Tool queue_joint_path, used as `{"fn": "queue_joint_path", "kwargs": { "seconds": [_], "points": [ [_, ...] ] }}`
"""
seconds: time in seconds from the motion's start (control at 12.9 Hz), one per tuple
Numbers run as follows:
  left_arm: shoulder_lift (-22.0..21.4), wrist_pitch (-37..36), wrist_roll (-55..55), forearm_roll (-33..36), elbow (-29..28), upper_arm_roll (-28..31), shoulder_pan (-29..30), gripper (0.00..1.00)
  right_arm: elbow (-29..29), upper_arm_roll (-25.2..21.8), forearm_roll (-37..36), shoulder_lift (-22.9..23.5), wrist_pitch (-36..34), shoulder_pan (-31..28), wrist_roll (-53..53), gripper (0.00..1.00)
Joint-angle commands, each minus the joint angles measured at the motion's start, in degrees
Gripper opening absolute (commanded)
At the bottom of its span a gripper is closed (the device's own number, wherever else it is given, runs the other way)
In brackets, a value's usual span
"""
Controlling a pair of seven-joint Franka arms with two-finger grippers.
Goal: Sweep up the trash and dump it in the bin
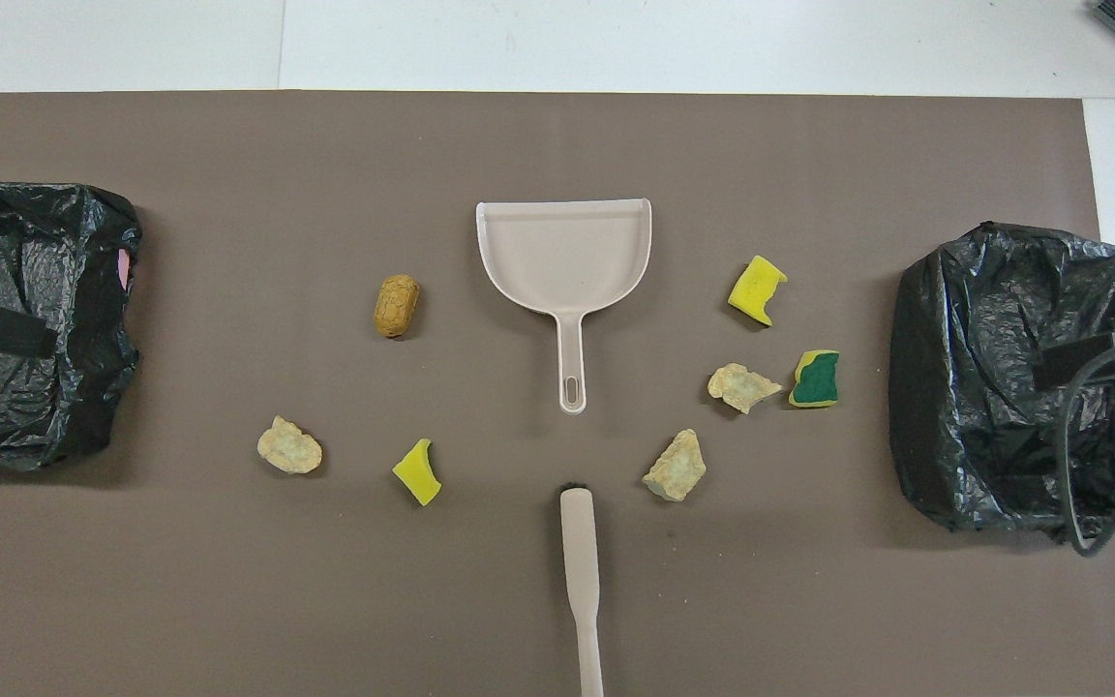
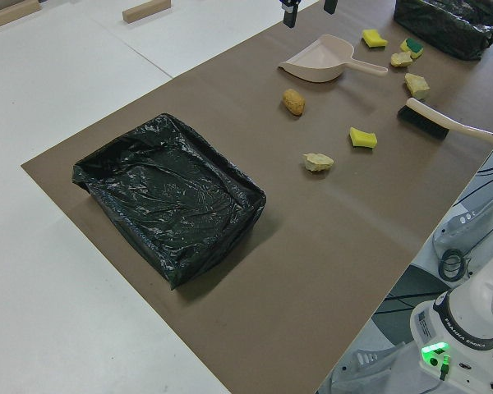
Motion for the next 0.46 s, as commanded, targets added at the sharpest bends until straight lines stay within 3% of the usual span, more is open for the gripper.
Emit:
{"fn": "queue_joint_path", "kwargs": {
  "seconds": [0.0,0.39],
  "points": [
    [-1.42,0.3,-0.3,-0.58,-1.75,-0.08,0.29,1.0,-1.39,0.36,0.59,-1.24,0.18,-0.41,-0.55,1.0],
    [-1.42,-0.05,-0.57,-0.49,-1.66,-0.08,0.2,1.0,-1.13,0.36,0.95,-1.15,0.27,-0.23,-1.08,1.0]
  ]
}}
